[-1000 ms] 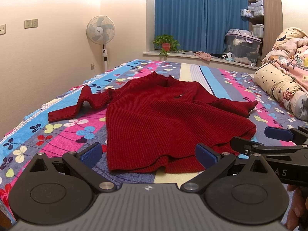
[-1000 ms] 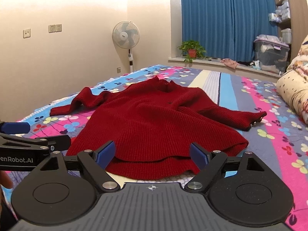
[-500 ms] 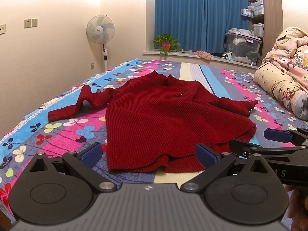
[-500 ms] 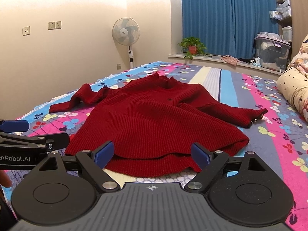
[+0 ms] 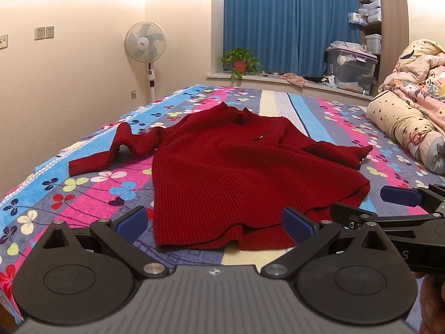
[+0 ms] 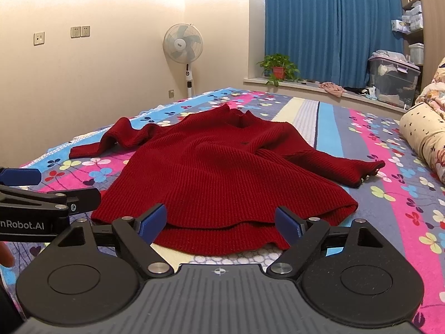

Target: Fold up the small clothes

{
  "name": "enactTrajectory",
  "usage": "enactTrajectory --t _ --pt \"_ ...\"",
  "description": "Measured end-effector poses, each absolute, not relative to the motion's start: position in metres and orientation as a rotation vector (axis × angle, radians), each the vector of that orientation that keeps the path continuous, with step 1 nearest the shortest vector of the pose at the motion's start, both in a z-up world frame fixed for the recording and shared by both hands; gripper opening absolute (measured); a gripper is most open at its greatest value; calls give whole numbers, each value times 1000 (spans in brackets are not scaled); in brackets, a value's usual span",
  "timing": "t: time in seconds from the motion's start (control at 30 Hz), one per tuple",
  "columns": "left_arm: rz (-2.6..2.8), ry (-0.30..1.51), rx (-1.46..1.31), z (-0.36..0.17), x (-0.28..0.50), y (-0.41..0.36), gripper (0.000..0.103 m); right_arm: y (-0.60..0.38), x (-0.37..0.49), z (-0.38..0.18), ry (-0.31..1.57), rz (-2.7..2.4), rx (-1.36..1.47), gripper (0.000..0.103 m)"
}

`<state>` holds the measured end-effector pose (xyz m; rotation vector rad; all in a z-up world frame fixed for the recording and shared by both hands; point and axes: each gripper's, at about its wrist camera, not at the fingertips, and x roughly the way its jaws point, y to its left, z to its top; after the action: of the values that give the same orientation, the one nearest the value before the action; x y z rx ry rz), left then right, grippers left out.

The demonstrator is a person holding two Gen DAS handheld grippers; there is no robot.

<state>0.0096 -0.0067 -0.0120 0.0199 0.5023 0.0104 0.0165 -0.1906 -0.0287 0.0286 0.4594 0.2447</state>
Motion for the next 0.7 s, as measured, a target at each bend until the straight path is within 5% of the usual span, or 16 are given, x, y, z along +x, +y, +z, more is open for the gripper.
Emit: enactTrajectory --t 0.7 --pt "11 502 20 -11 10 -8 102 -189 14 -28 453 271 27 70"
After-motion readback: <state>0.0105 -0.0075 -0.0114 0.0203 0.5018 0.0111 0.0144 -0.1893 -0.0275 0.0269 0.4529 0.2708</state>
